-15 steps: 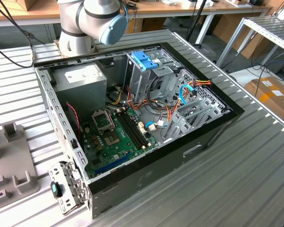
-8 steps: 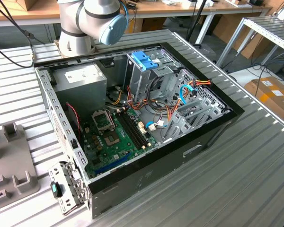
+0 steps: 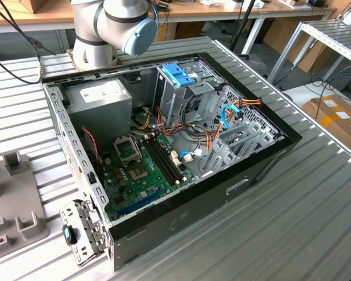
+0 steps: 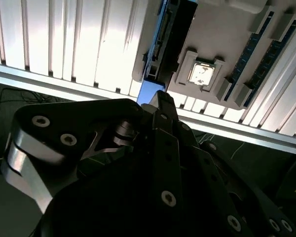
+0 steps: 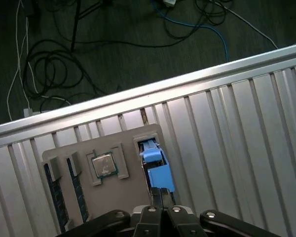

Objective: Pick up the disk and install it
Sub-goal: 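Pick up the disk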

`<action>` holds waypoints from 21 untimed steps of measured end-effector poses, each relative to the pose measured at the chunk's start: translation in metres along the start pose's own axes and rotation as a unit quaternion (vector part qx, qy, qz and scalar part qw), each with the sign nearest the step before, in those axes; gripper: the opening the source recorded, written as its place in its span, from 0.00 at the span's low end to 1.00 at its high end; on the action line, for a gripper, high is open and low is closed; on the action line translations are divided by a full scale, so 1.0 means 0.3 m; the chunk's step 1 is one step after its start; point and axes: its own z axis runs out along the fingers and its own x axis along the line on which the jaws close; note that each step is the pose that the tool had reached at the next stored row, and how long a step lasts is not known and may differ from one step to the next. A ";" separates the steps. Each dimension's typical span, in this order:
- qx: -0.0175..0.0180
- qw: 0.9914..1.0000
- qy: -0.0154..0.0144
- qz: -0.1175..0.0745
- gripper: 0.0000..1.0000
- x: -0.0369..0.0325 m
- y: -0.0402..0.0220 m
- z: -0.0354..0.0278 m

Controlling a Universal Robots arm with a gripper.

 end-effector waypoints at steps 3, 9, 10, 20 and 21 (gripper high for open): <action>0.000 1.000 0.000 -0.022 0.11 0.000 0.000 0.001; 0.000 0.999 -0.001 -0.032 0.11 0.000 0.000 0.002; 0.000 0.999 -0.001 -0.033 0.11 0.000 0.000 0.002; 0.000 0.999 -0.001 -0.032 0.11 0.000 0.000 0.006; 0.000 0.999 -0.001 -0.032 0.11 0.000 -0.001 0.007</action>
